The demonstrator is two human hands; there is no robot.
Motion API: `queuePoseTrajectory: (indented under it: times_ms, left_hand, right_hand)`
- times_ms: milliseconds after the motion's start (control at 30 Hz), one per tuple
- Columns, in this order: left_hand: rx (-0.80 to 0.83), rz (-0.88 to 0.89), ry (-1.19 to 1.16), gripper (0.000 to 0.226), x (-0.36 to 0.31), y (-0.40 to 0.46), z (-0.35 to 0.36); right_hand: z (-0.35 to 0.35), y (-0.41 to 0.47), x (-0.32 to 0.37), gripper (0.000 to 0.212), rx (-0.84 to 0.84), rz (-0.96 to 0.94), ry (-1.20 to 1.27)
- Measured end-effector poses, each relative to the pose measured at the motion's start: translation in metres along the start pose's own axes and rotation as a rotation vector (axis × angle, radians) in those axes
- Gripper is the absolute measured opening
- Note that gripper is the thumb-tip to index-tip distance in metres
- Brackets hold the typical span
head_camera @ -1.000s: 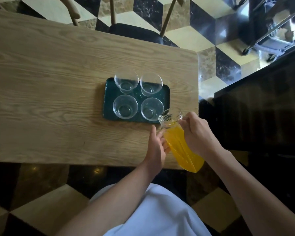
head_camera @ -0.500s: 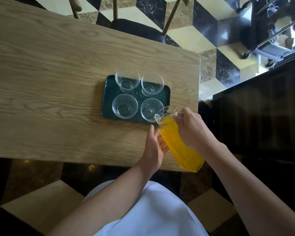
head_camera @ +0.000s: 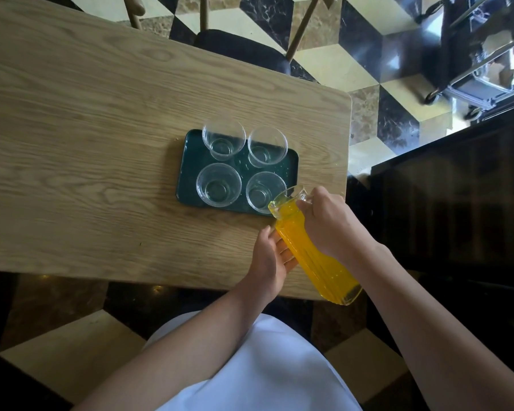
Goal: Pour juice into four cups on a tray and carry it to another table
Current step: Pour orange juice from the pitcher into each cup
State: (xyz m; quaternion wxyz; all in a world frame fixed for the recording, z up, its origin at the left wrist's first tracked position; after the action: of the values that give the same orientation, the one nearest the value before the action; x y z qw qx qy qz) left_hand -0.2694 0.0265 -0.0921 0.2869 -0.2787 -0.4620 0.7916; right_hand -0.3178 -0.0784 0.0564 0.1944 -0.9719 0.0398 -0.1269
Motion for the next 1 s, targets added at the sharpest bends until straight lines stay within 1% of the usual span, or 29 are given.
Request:
queuePoseTrajectory:
  times_ms: [167, 567, 1000]
  left_hand:
    - [-0.011, -0.007, -0.009, 0.056, -0.0004, -0.0004, -0.0029]
    - [-0.012, -0.032, -0.048, 0.056, 0.001, 0.0002, -0.0034]
    - [-0.005, -0.045, -0.039, 0.055, 0.0, -0.0002, -0.0014]
  right_hand:
    - [-0.0005, 0.0017, 0.006, 0.033, 0.004, 0.003, -0.011]
    - [0.0025, 0.0035, 0.0091, 0.029, 0.054, 0.041, -0.047]
    - [0.0041, 0.0074, 0.0085, 0.025, 0.06, 0.049, -0.045]
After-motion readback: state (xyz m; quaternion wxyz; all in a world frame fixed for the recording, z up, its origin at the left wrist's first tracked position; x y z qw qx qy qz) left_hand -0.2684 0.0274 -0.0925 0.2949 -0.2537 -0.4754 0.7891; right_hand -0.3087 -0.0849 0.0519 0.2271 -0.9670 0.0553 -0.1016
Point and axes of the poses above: each hand's wrist, its own y-axis towards the middle knuckle, its own z-axis out of the palm, x = y × z, the point moved 8 cm from there along y, towards the middle knuckle, and after that the axes turned 9 degrees about -x, right-handed, at the moved point
